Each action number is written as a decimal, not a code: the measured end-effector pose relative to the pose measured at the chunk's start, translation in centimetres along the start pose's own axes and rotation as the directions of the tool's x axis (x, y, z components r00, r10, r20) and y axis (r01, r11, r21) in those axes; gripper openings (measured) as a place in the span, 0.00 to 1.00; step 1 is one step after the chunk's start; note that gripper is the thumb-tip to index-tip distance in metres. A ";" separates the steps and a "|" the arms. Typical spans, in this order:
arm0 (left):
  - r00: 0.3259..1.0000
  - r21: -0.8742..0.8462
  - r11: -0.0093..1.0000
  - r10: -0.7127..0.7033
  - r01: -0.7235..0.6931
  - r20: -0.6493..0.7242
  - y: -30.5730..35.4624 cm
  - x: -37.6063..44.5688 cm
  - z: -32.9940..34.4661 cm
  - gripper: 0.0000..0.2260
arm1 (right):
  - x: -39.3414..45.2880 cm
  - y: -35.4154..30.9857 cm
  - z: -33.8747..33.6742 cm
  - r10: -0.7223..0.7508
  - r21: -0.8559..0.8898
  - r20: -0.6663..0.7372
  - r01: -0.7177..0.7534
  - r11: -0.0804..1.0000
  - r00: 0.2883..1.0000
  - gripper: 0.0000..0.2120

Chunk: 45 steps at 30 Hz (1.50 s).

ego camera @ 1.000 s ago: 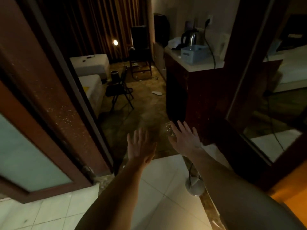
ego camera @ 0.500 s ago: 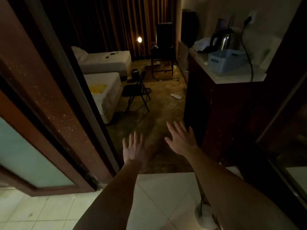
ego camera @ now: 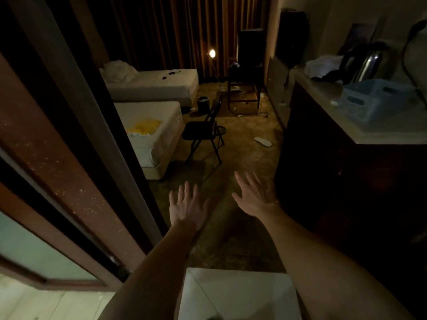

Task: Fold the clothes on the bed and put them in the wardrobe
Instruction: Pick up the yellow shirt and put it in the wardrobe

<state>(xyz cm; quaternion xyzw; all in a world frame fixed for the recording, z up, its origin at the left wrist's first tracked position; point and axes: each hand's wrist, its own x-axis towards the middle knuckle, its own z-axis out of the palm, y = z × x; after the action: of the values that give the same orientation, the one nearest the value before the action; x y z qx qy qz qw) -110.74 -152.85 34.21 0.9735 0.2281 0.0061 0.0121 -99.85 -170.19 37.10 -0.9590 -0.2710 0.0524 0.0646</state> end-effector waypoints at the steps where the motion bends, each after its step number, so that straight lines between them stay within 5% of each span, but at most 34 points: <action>1: 1.000 -0.007 1.000 -0.007 0.007 0.001 -0.6 1.8 0.0 0.32 | 1.7 -0.5 -0.3 -0.004 -0.005 0.006 0.004 1.000 1.000 0.34; 20: 0.989 0.094 0.992 -0.093 0.083 0.114 -5.0 33.2 0.3 0.32 | 35.8 -1.1 -1.4 -0.117 0.022 0.007 0.117 0.993 0.993 0.32; 30: 0.949 -0.106 0.946 -0.295 0.306 0.108 -3.9 48.7 0.5 0.30 | 53.9 0.3 -4.3 -0.243 0.087 0.004 0.242 0.966 0.970 0.33; 39: 0.924 -0.076 0.924 -0.379 0.375 -0.052 -8.9 58.4 2.5 0.37 | 66.5 -5.1 -4.3 -0.355 0.021 0.052 0.355 0.935 0.933 0.34; 45: 0.914 -0.011 0.915 -0.402 0.403 0.050 -15.1 66.7 4.4 0.32 | 75.7 -10.1 -2.6 -0.416 0.010 0.044 0.416 0.909 0.908 0.32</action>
<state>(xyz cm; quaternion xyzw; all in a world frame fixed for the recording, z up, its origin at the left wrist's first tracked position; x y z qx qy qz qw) -57.59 -109.82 29.80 0.9055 0.4231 -0.0170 0.0287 -40.50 -122.03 36.27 -0.8778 -0.4704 0.0592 0.0683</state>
